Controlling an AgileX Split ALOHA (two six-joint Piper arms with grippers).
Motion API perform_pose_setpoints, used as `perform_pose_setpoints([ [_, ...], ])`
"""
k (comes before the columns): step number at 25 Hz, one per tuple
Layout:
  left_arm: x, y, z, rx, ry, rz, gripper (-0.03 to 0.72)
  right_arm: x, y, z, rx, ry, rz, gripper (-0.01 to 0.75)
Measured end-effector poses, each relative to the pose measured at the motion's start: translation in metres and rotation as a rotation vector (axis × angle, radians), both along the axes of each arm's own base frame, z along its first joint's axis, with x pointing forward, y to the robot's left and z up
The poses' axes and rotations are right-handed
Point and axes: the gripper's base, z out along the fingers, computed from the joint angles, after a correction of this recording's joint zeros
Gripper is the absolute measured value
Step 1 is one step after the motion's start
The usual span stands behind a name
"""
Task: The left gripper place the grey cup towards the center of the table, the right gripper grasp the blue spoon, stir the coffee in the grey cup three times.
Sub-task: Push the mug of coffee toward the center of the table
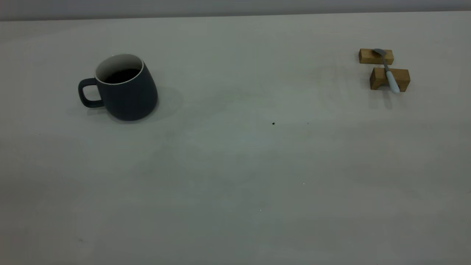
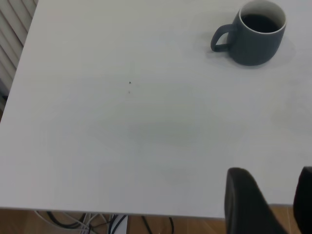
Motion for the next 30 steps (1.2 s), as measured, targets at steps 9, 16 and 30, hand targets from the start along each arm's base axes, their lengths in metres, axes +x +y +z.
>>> perform_pose_setpoints([
  [9,0.0,0.0,0.0,0.0,0.0,0.0,0.322,0.0,0.0,0.0,0.0,0.0,0.0,0.24],
  [16,0.0,0.0,0.0,0.001,0.0,0.001,0.322,0.0,0.0,0.0,0.0,0.0,0.0,0.24],
  [30,0.061,0.0,0.025,0.063,0.166,-0.036,0.365,0.0,0.0,0.0,0.0,0.0,0.0,0.24],
])
